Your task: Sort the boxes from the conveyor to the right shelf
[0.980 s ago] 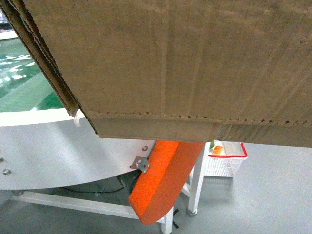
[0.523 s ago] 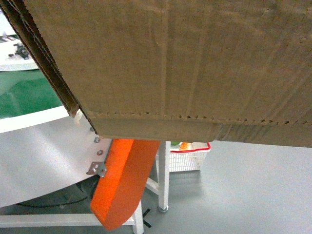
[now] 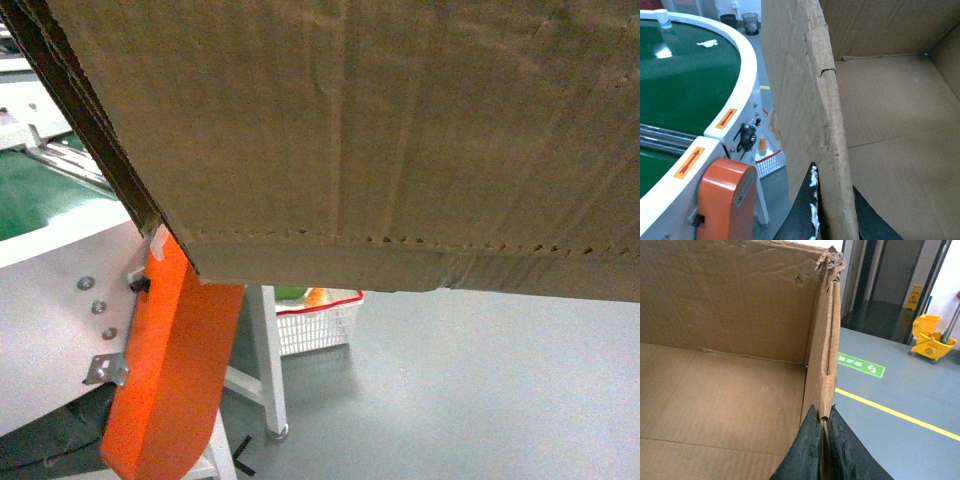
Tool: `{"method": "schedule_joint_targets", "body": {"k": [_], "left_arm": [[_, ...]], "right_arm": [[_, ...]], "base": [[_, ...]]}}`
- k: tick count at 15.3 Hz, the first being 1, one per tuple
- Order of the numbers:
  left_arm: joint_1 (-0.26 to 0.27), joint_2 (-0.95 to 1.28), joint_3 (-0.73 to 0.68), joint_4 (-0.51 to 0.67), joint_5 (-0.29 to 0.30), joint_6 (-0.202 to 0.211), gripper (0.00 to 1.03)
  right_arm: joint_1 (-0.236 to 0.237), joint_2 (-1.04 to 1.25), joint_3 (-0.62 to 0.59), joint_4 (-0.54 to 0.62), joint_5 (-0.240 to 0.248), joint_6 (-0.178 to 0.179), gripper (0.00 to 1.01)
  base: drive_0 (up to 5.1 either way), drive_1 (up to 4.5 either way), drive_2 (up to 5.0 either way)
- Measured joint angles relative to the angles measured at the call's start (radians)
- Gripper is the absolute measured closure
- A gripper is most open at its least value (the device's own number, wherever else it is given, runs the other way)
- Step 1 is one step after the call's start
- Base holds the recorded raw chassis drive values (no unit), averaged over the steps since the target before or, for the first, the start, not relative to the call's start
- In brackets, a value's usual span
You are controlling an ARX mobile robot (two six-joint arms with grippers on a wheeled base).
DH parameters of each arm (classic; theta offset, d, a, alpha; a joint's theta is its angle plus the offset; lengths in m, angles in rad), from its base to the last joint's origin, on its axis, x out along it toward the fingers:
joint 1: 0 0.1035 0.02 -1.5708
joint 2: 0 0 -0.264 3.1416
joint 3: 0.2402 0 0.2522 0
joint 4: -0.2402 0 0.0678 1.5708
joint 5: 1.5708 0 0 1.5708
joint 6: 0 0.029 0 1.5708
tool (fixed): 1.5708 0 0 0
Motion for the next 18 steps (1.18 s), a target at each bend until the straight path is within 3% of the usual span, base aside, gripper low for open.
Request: {"method": "schedule_joint_targets", "body": {"k": [18], "left_arm": [[0.000, 0.000, 0.000, 0.000, 0.000, 0.000, 1.00]], "right_arm": [[0.000, 0.000, 0.000, 0.000, 0.000, 0.000, 0.99]], "base": [[-1.6, -1.61, -1.6]]}}
